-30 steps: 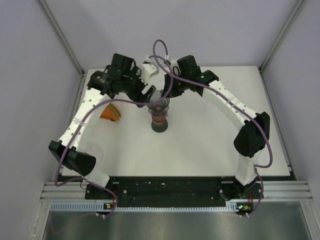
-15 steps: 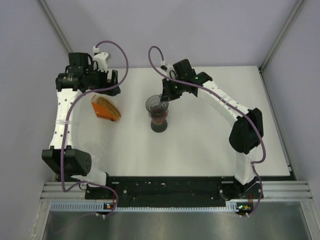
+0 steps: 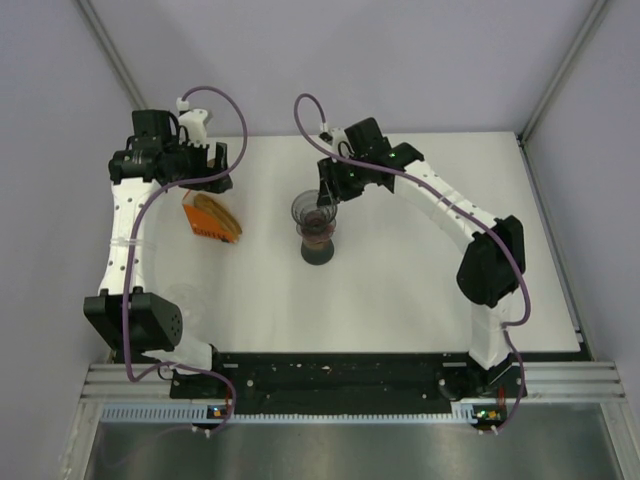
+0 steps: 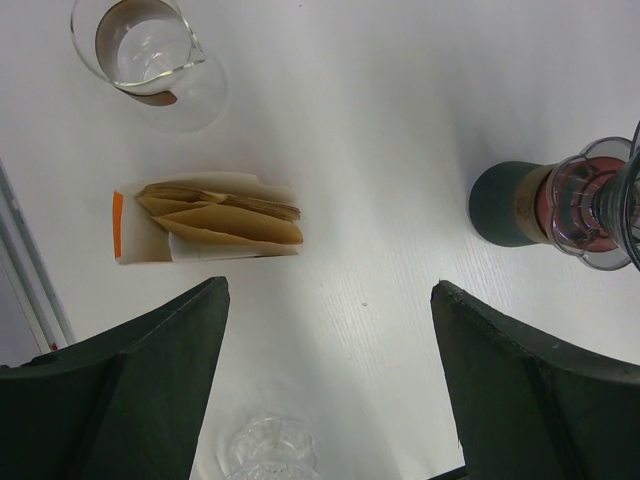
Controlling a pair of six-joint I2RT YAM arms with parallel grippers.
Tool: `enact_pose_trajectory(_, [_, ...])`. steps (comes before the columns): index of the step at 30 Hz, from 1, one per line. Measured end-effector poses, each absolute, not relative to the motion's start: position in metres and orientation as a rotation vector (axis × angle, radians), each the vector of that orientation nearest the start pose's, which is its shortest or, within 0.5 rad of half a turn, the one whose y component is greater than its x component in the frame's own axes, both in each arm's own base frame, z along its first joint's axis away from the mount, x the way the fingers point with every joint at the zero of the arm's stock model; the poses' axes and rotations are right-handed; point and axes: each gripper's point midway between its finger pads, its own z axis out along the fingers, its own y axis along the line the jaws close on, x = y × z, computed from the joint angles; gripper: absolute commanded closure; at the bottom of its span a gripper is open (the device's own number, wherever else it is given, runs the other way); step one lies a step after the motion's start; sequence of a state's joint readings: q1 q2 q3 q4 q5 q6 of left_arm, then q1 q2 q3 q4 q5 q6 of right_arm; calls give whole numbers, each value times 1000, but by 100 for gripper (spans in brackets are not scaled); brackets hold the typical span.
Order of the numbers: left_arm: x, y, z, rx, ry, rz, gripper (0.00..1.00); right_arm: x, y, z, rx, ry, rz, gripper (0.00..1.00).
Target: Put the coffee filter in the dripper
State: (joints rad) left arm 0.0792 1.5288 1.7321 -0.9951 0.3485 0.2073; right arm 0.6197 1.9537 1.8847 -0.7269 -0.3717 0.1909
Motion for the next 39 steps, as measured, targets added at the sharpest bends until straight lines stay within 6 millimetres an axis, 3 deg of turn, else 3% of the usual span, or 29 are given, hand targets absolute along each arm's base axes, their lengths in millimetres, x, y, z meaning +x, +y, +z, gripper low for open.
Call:
enact_pose_trajectory(6, [383,-13,283,296,2305,-209,15,371,352,228,-718,2305,823,39])
enact_pose_trajectory(10, [388,4,276,263,2317,-96,27,379,355,259,-725,2218,815,38])
enact_pose_trajectory(13, [389,14,263,254,2342,-34,34,381,349,271,-720,2186,779,39])
enact_pose_trajectory(17, [387,19,246,251,2384,-12,54,382,341,286,-703,2152,732,40])
enact_pose_trajectory(19, [391,20,240,248,2394,-4,55,379,337,291,-700,2139,723,40])
enact_pose_trajectory(27, [415,10,195,312,2486,93,54,372,326,284,-689,2152,689,40])
enact_pose_trajectory(34, [430,28,148,276,2614,217,55,372,321,265,-699,2192,648,40])
enact_pose_trajectory(39, [430,37,138,262,2643,273,61,372,320,262,-702,2197,642,40])
